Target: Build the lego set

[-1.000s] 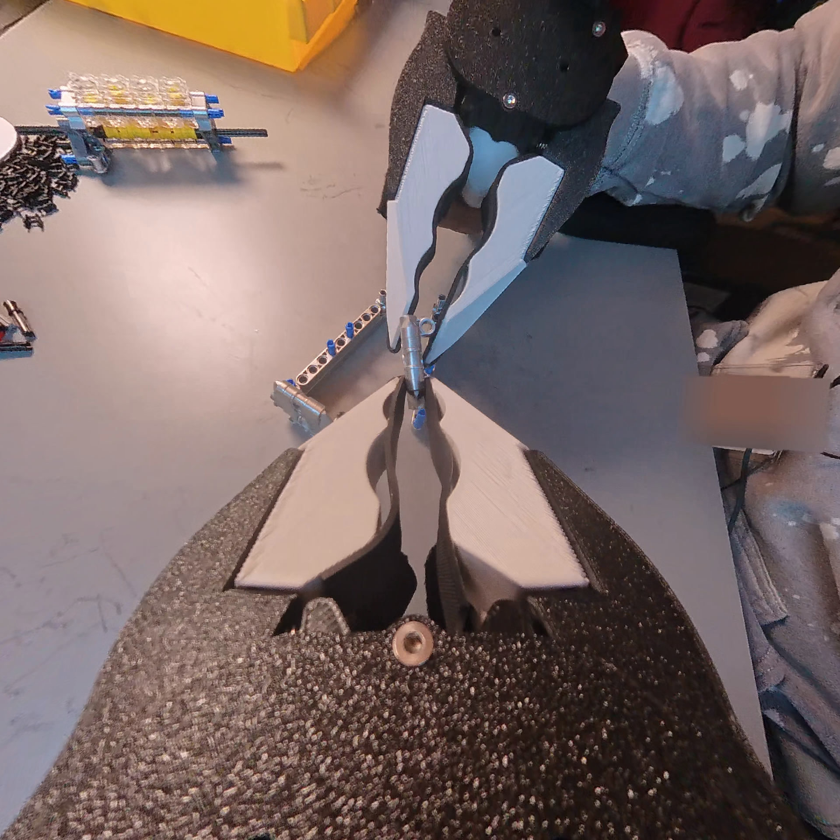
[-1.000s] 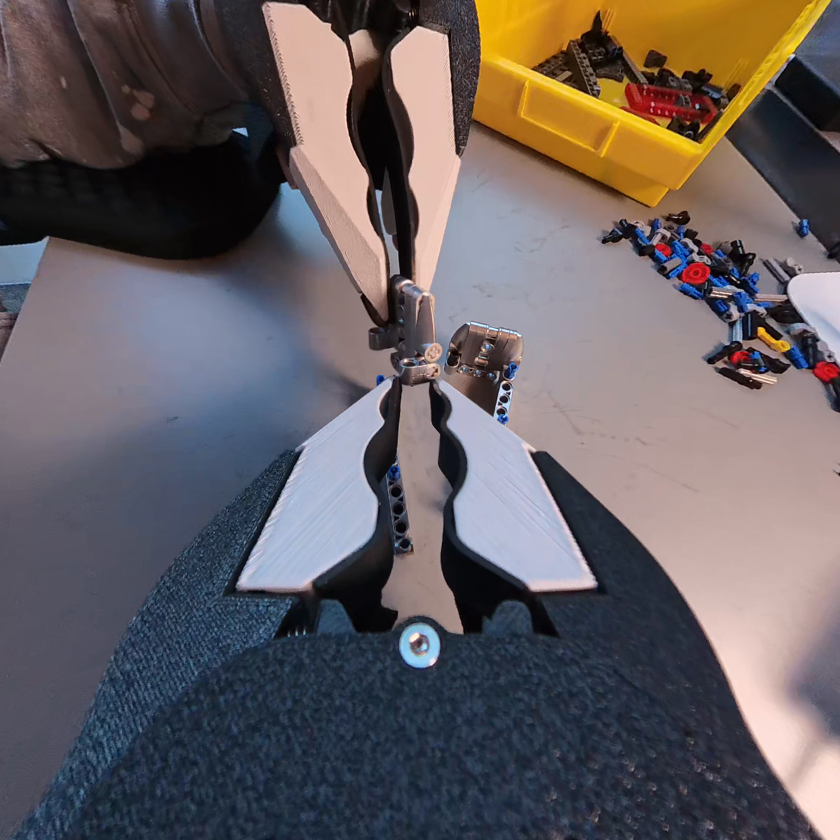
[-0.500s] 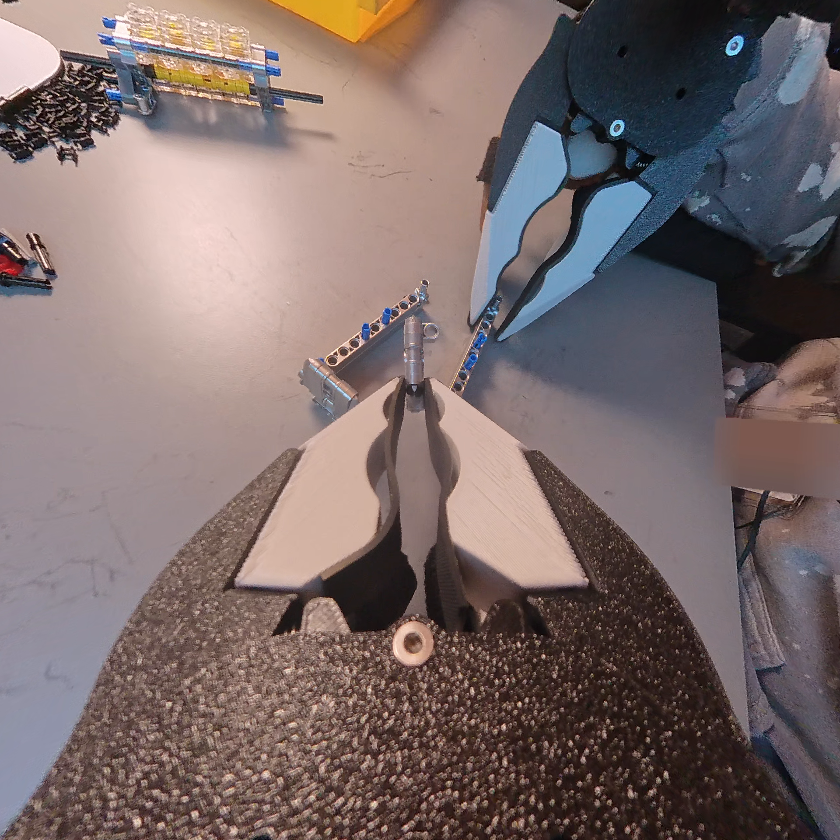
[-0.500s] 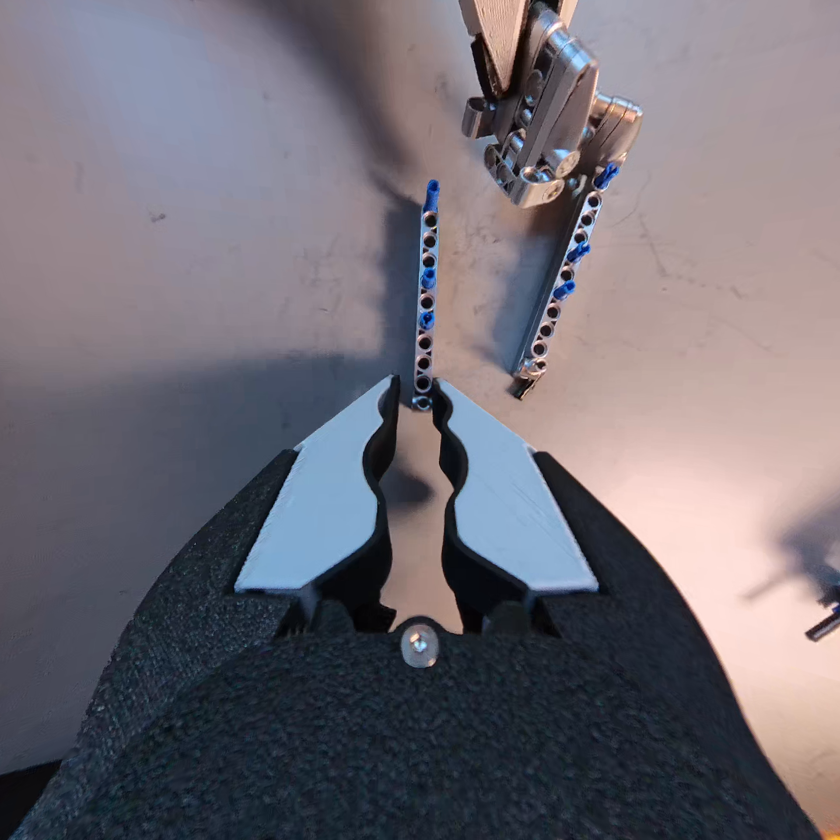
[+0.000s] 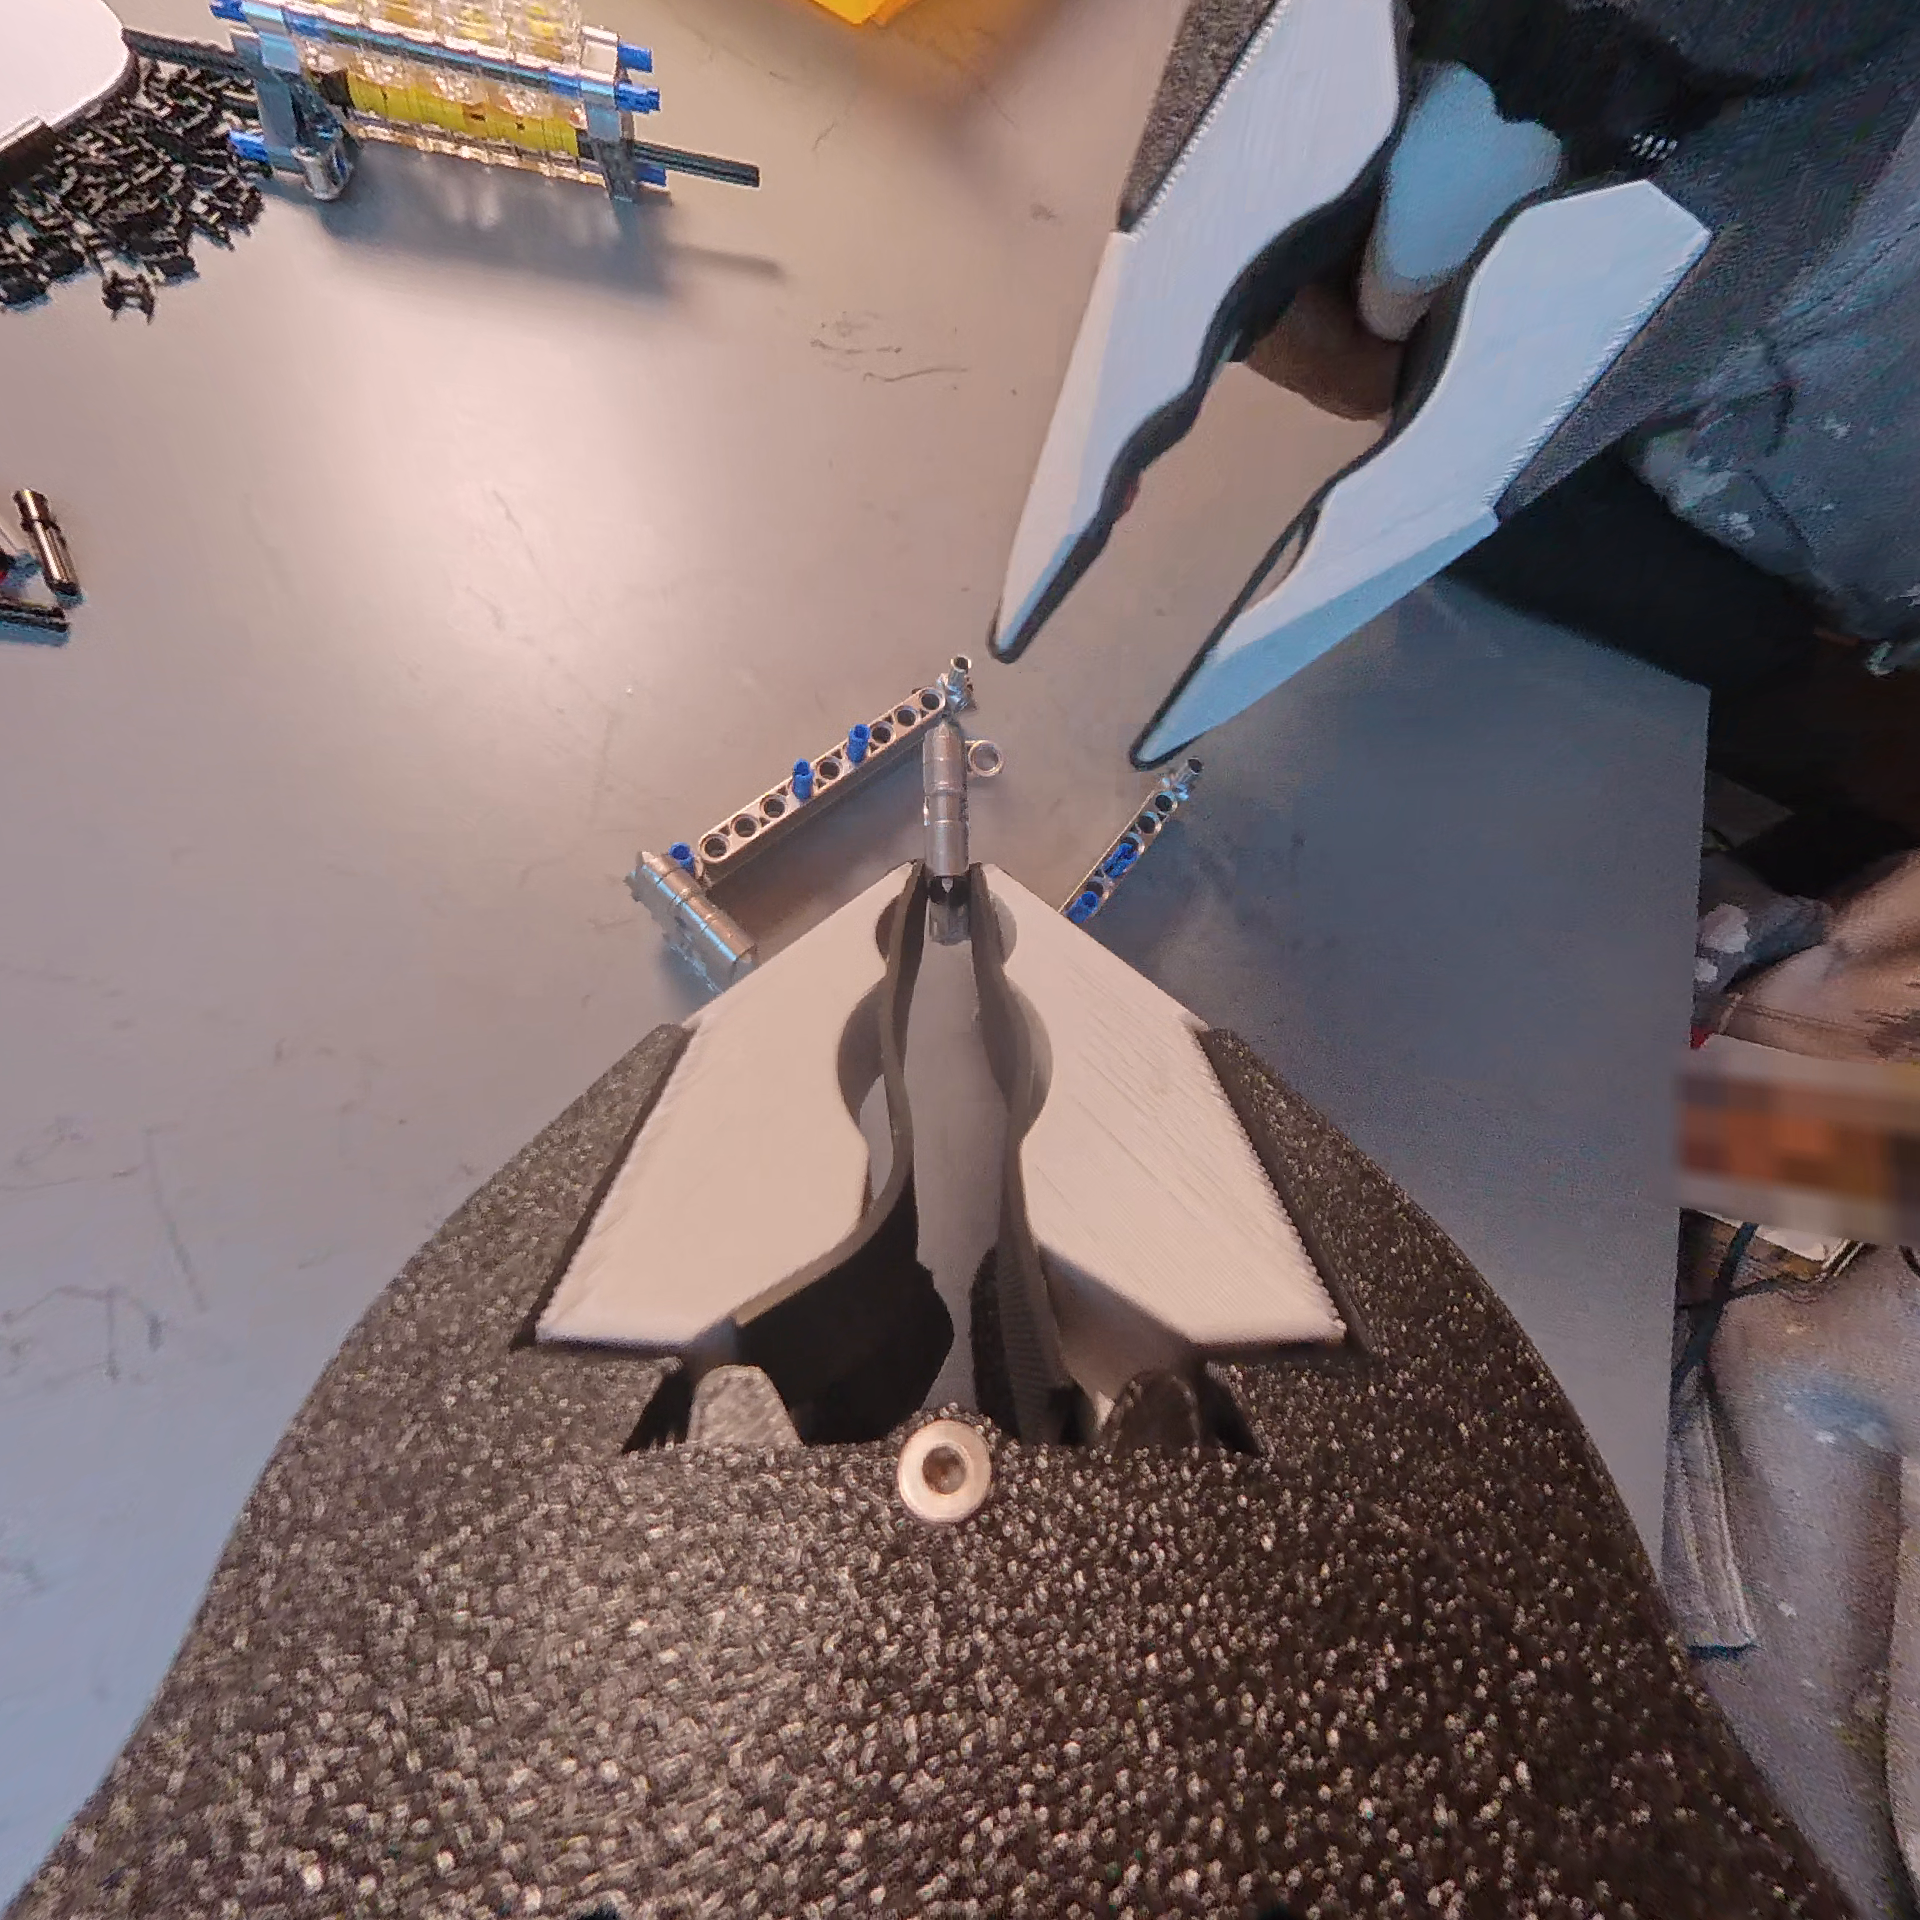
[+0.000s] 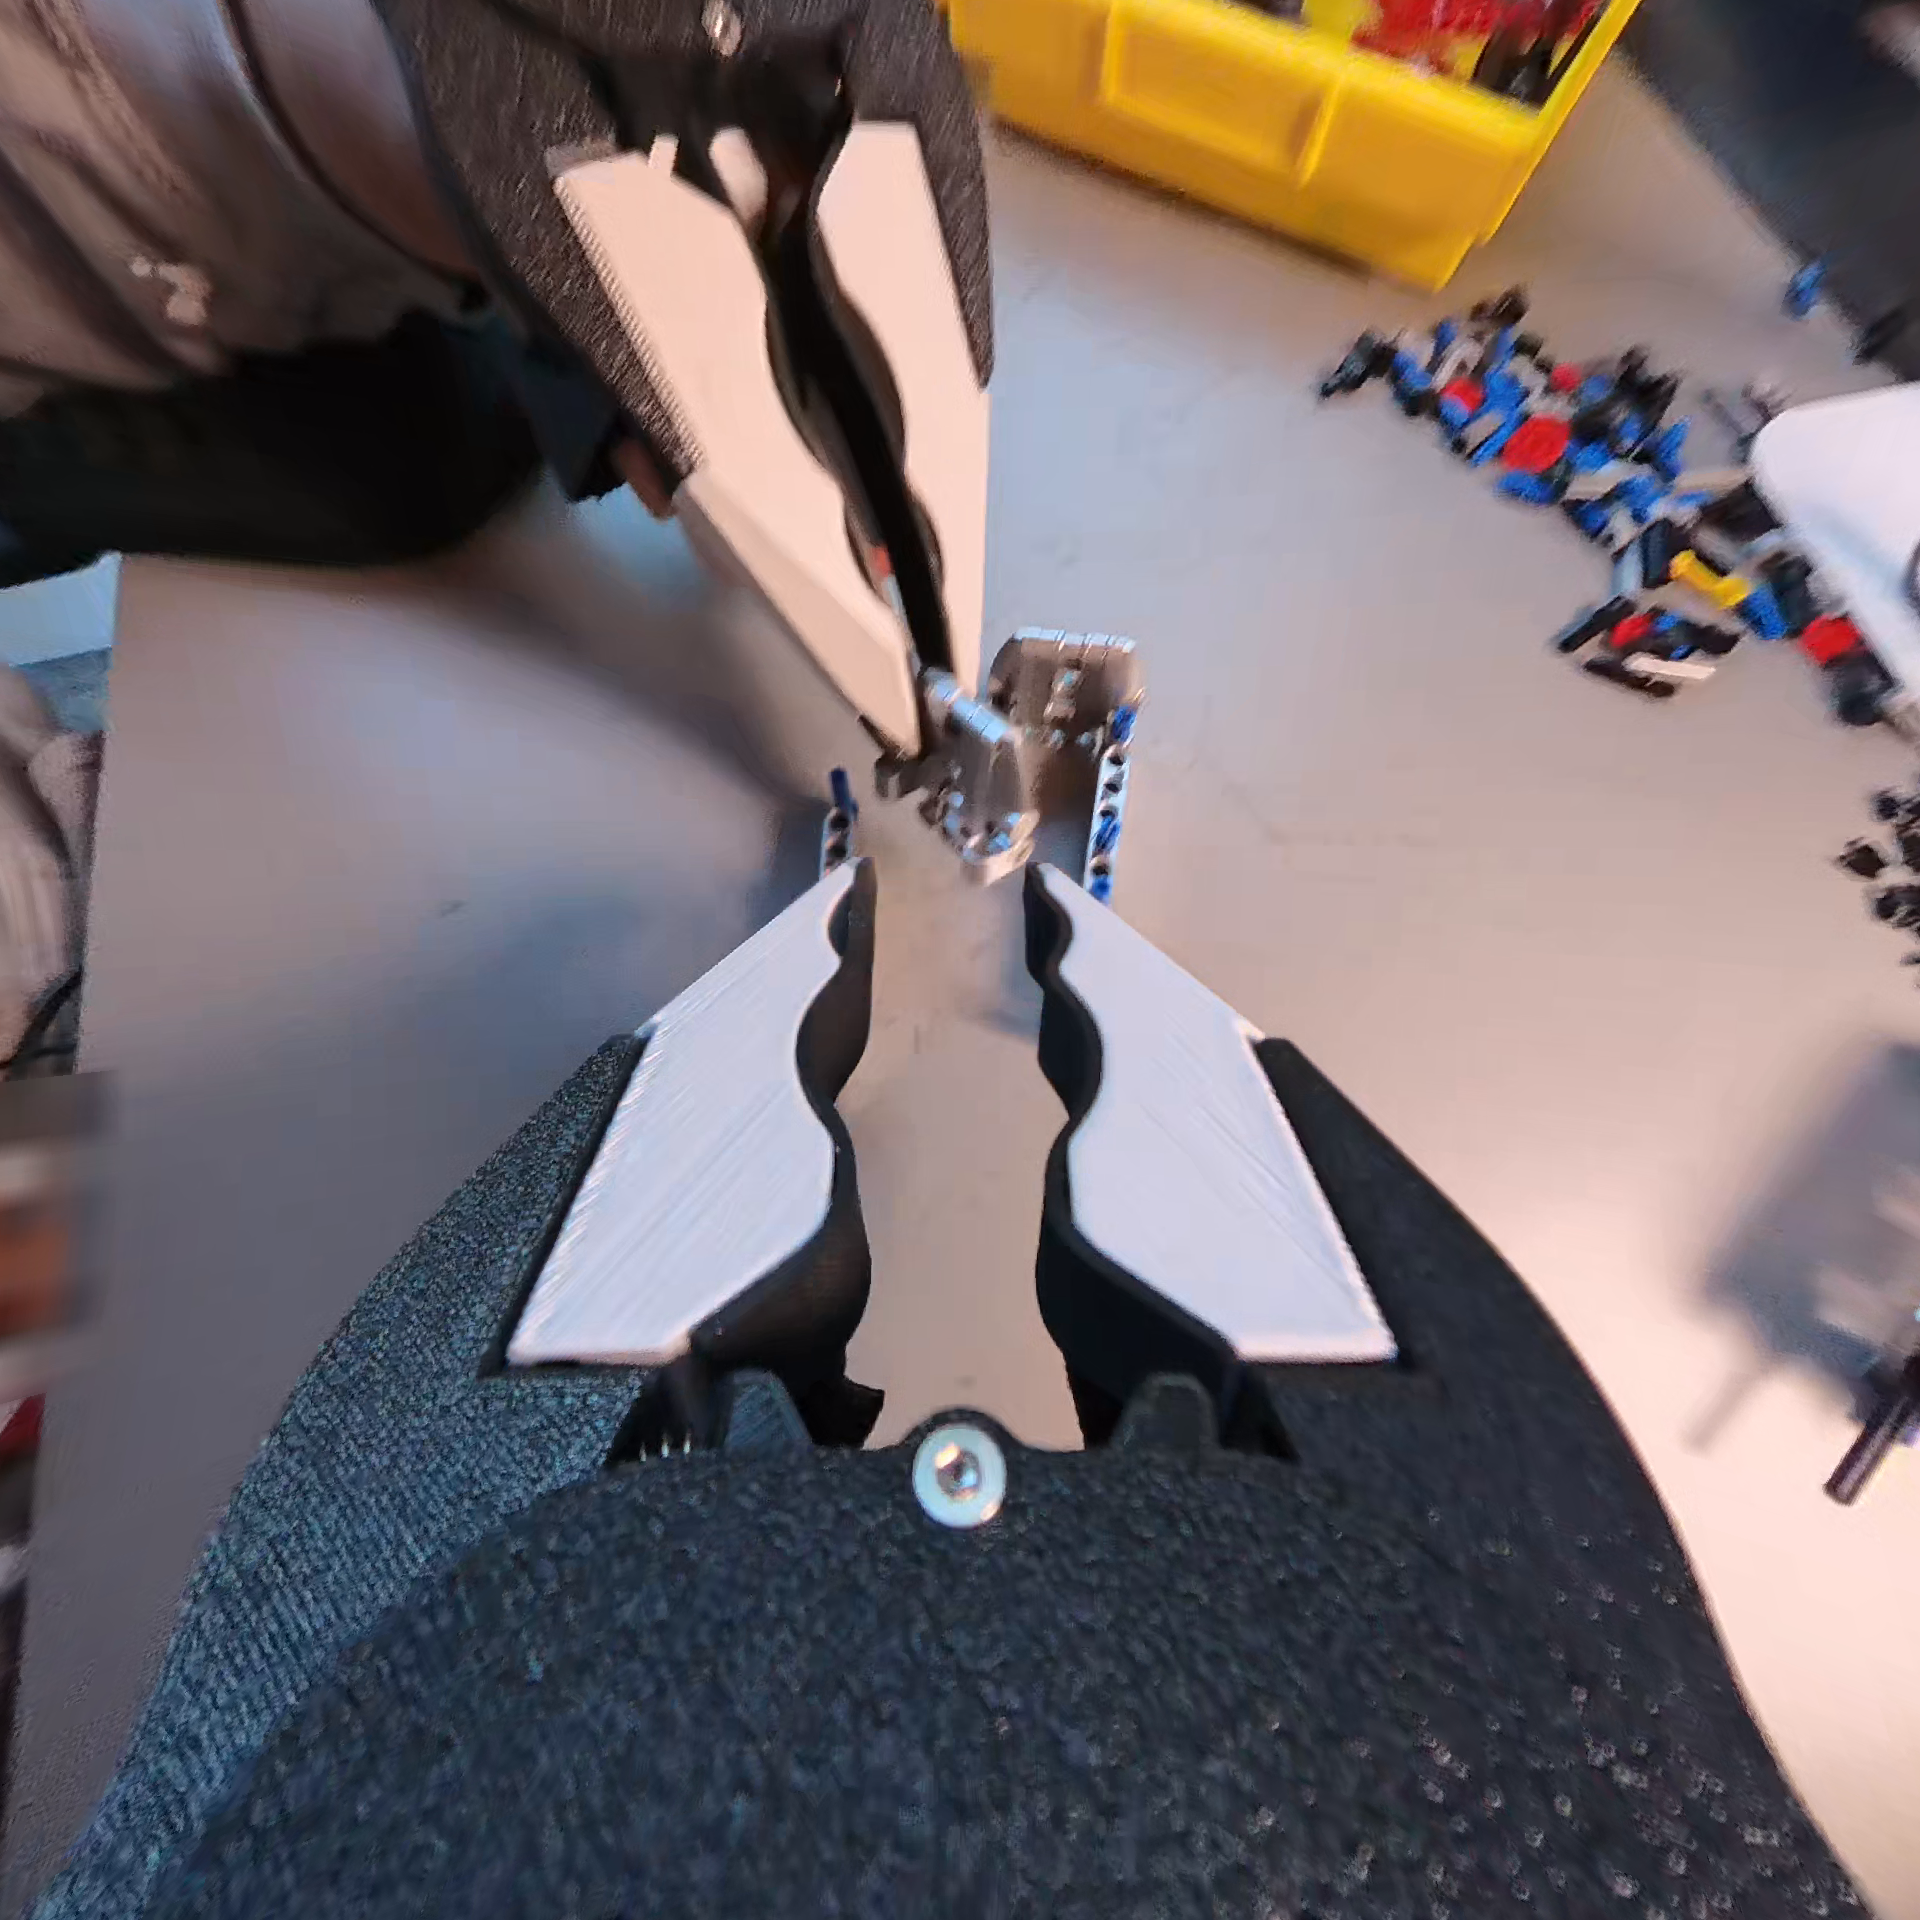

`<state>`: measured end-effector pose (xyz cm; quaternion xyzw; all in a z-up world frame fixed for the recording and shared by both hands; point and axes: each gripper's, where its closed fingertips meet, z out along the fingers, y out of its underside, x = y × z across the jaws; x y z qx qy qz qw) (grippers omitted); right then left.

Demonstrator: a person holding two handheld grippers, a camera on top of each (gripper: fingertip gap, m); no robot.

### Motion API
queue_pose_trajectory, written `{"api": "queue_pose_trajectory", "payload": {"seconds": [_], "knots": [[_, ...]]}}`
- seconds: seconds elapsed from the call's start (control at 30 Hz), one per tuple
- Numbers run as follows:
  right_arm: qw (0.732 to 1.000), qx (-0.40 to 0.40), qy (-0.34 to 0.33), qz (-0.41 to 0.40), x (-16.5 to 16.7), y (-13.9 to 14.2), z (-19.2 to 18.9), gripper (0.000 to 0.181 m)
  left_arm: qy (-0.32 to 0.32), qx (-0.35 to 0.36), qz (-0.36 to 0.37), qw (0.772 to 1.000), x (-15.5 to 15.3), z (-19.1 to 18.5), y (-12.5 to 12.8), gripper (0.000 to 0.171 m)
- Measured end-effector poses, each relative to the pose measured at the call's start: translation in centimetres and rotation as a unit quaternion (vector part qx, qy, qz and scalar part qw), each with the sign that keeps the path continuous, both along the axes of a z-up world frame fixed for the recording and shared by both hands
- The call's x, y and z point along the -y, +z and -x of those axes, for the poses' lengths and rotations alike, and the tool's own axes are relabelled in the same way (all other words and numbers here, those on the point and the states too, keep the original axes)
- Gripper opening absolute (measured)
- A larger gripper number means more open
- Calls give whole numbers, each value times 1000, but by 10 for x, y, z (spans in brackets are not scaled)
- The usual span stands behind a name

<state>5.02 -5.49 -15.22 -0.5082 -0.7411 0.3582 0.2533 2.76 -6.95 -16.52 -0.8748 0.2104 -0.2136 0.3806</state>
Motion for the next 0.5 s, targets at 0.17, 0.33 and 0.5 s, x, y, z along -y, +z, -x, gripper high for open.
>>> {"api": "queue_pose_trajectory", "payload": {"seconds": [0.17, 0.33, 0.5], "knots": [[997, -45, 51, -47, 7, -10, 14, 16, -41, -2, -26, 999, 7, -11, 9, 5], [995, -43, 88, 1, 17, -11, 10, 7, -67, -29, -64, 995, 11, -8, 13, 6], [996, 18, 81, -26, -9, -30, -13, 6, -110, -78, -23, 991, 30, 7, -9, 19]]}}
